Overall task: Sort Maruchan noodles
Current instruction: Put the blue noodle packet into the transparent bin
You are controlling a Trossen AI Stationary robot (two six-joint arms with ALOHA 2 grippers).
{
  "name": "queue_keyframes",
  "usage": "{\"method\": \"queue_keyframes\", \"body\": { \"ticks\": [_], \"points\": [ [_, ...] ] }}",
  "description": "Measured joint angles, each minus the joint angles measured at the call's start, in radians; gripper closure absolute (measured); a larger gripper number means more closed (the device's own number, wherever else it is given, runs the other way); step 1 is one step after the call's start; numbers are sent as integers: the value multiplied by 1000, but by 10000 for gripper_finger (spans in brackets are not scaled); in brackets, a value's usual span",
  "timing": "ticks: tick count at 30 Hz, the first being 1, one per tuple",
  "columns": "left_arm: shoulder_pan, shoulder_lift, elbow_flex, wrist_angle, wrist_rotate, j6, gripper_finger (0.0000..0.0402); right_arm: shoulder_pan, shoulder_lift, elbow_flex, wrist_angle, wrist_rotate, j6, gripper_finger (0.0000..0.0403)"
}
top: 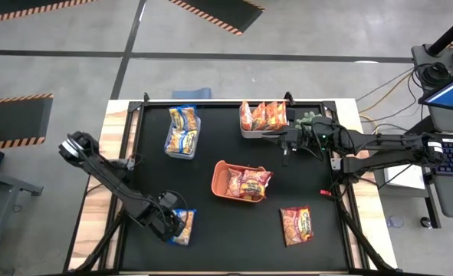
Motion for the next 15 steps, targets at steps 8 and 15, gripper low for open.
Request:
{"method": "queue_keyframes", "body": {
  "ticks": [8,15],
  "points": [
    [0,6,-1,7,-18,66,250,0,0,0,0,0,0,369],
    [0,5,28,4,-47,234,331,0,0,0,0,0,0,369]
  ]
}}
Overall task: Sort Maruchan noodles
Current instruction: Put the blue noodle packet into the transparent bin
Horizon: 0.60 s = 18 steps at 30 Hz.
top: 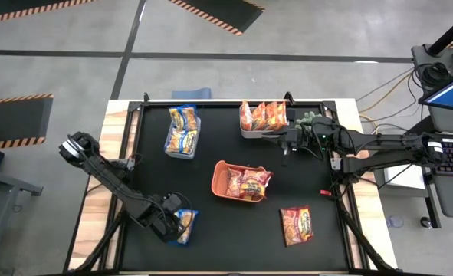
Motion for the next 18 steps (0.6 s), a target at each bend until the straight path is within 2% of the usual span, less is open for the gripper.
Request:
{"method": "queue_keyframes", "body": {
  "ticks": [7,13,18],
  "points": [
    [0,0,53,-7,-118,151,397,0,0,0,0,0,-3,369],
    [0,-12,100,-32,-209,218,401,0,0,0,0,0,-1,369],
    [1,-64,121,-40,-360,261,401,0,0,0,0,0,0,369]
  ]
}}
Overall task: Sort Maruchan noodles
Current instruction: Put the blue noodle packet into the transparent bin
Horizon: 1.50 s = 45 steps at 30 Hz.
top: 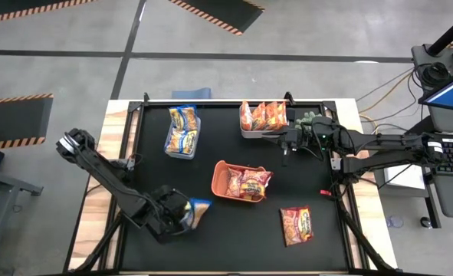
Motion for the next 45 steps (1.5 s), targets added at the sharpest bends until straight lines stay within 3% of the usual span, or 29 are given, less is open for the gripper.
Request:
{"method": "queue_keyframes", "body": {
  "ticks": [5,11,16,20,25,32,37,39,43,45],
  "points": [
    [6,-96,0,-34,-199,0,401,0,0,0,0,0,0,369],
    [41,-212,0,-114,-275,2,401,0,0,0,0,0,-1,369],
    [85,-283,0,-172,-437,34,401,0,0,0,0,0,-11,369],
    [184,-332,0,-227,-485,62,401,0,0,0,0,0,-11,369],
    [404,-368,0,-236,-489,204,401,0,0,0,1,0,-12,369],
    [736,-383,0,-218,-422,475,401,0,0,0,1,0,-15,369],
    [849,-383,0,-208,-388,595,401,0,0,0,-3,0,-22,369],
    [850,-383,0,-204,-309,660,401,0,0,0,-8,4,-28,369],
    [826,-374,0,-201,2,767,401,0,0,0,-8,8,-40,369],
    [808,-357,-3,-192,79,771,401,0,0,0,-8,8,-42,369]
  ]
}}
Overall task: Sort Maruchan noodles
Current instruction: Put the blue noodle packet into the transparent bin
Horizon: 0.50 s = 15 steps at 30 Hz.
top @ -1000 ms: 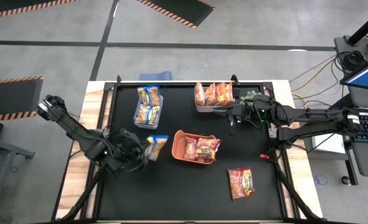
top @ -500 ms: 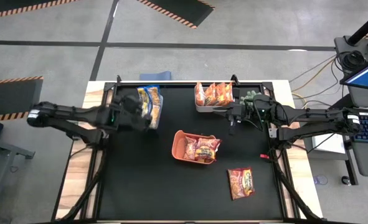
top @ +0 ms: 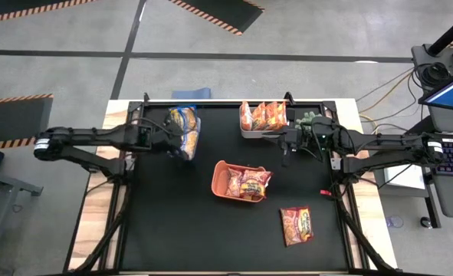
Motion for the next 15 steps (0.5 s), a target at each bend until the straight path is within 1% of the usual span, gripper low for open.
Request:
{"method": "queue_keyframes", "body": {
  "ticks": [4,11,13,15],
  "points": [
    [-26,53,-6,31,-22,18,401,0,0,0,0,0,-3,369],
    [-23,190,-11,34,-37,39,402,0,0,0,0,0,-1,369],
    [-23,229,-11,28,-89,31,402,0,0,0,0,0,-1,369],
    [-20,260,-10,-1,-173,-1,402,0,0,0,0,0,-2,369]
  ]
}}
